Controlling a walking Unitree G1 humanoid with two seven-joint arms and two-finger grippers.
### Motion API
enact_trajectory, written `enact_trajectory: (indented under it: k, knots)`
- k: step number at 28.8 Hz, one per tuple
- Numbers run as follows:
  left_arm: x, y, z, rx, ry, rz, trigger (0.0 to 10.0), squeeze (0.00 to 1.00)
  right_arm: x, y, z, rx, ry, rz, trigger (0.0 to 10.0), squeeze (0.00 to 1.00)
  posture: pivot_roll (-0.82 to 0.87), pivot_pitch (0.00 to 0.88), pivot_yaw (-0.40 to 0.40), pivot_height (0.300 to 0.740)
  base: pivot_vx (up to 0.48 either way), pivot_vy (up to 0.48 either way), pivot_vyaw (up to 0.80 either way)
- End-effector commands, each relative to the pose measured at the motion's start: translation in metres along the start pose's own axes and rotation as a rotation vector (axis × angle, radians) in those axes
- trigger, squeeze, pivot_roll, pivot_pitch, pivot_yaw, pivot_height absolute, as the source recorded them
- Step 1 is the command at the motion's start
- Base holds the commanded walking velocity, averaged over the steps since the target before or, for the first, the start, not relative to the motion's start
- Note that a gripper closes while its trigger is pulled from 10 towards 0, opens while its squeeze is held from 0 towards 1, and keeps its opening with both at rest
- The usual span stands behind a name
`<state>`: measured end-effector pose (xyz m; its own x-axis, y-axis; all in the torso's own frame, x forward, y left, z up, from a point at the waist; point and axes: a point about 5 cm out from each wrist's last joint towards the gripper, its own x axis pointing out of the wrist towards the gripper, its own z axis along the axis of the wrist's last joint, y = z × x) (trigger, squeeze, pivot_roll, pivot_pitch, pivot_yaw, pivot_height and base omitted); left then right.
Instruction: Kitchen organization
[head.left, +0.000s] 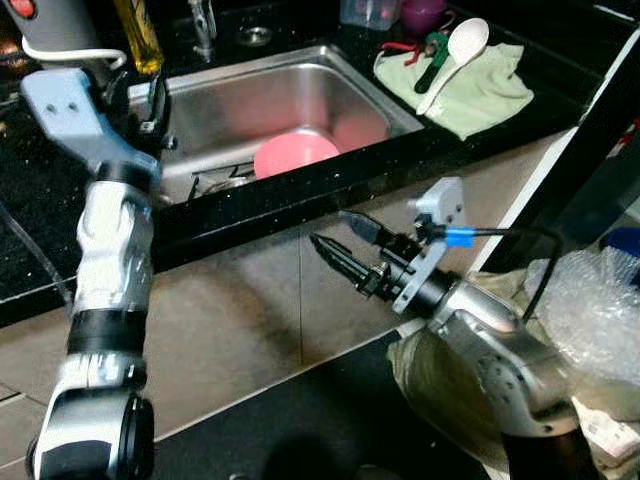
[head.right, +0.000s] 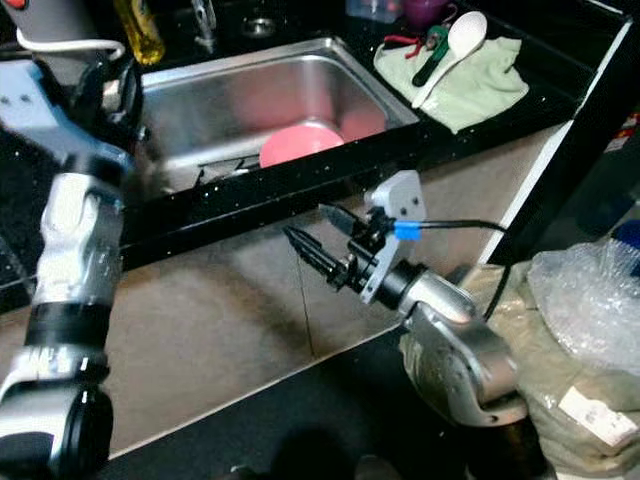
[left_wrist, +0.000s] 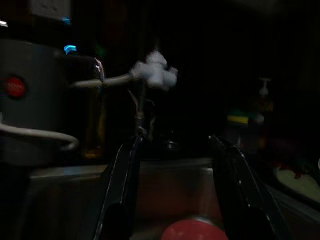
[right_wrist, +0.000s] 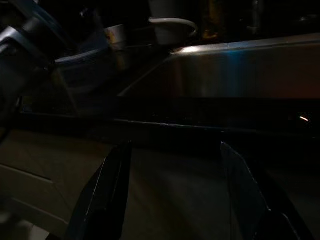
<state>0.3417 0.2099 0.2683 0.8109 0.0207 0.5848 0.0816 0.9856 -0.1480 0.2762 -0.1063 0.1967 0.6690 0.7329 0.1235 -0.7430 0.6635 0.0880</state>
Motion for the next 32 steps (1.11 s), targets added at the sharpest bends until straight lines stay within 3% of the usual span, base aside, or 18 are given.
enact_trajectory:
  k: [1,4,6,8,14,19,20,21,24,28,30,32]
  knots:
    - [-0.010,-0.006,-0.001,-0.028,0.016,0.003,10.0,0.00,0.002,-0.005,0.000,-0.016,-0.009,-0.017,10.0,0.00,-0.04,0.000,0.005,0.740,0.000,0.000,0.00]
    - [-0.038,-0.020,-0.014,-0.040,0.117,0.008,10.0,0.00,0.010,-0.014,-0.003,-0.019,-0.016,-0.037,10.0,0.00,-0.01,0.000,0.005,0.740,0.000,0.000,0.00]
    - [-0.038,-0.020,-0.014,-0.040,0.117,0.008,10.0,0.00,0.010,-0.014,-0.003,-0.019,-0.016,-0.037,10.0,0.00,-0.01,0.000,0.005,0.740,0.000,0.000,0.00]
    - [-0.049,-0.031,-0.019,0.008,0.171,-0.023,10.0,0.00,0.014,-0.018,-0.005,-0.019,-0.022,-0.045,10.0,0.00,0.01,0.000,0.009,0.740,0.000,0.000,0.00]
    - [-0.063,-0.043,-0.025,0.036,0.266,-0.044,10.0,0.00,0.021,-0.025,-0.011,-0.029,-0.030,-0.065,10.0,0.00,0.00,0.000,0.018,0.740,0.000,0.000,0.00]
    - [-0.077,-0.050,-0.042,0.067,0.356,-0.088,10.0,0.00,0.019,-0.034,-0.020,-0.053,-0.006,-0.121,10.0,0.00,0.00,0.000,0.022,0.740,0.000,0.000,0.00]
    - [-0.084,-0.053,-0.048,0.052,0.391,-0.100,10.0,0.00,0.018,-0.038,-0.023,-0.051,0.001,-0.140,10.0,0.00,0.00,0.000,0.023,0.740,0.000,0.000,0.00]
    - [-0.105,-0.060,-0.064,0.059,0.475,-0.148,10.0,0.00,0.012,-0.045,-0.032,-0.039,0.013,-0.189,10.0,0.00,0.00,0.000,0.023,0.740,0.000,0.000,0.00]
    - [-0.128,-0.067,-0.076,0.072,0.559,-0.205,10.0,0.00,0.005,-0.051,-0.043,-0.025,0.024,-0.239,10.0,0.00,0.00,0.000,0.025,0.740,0.000,0.000,0.00]
    - [-0.141,-0.069,-0.081,0.096,0.598,-0.239,10.0,0.00,0.001,-0.052,-0.049,-0.019,0.026,-0.255,10.0,0.00,0.00,0.000,0.027,0.740,0.000,0.000,0.00]
    - [-0.162,-0.069,-0.089,0.125,0.648,-0.263,10.0,0.00,-0.005,-0.054,-0.061,-0.001,0.035,-0.308,10.0,0.00,0.00,0.000,0.026,0.740,0.000,0.000,0.00]
    - [-0.167,-0.068,-0.092,0.129,0.661,-0.257,10.0,0.00,-0.006,-0.054,-0.065,0.006,0.038,-0.326,10.0,0.00,0.00,0.000,0.026,0.740,0.000,0.000,0.00]
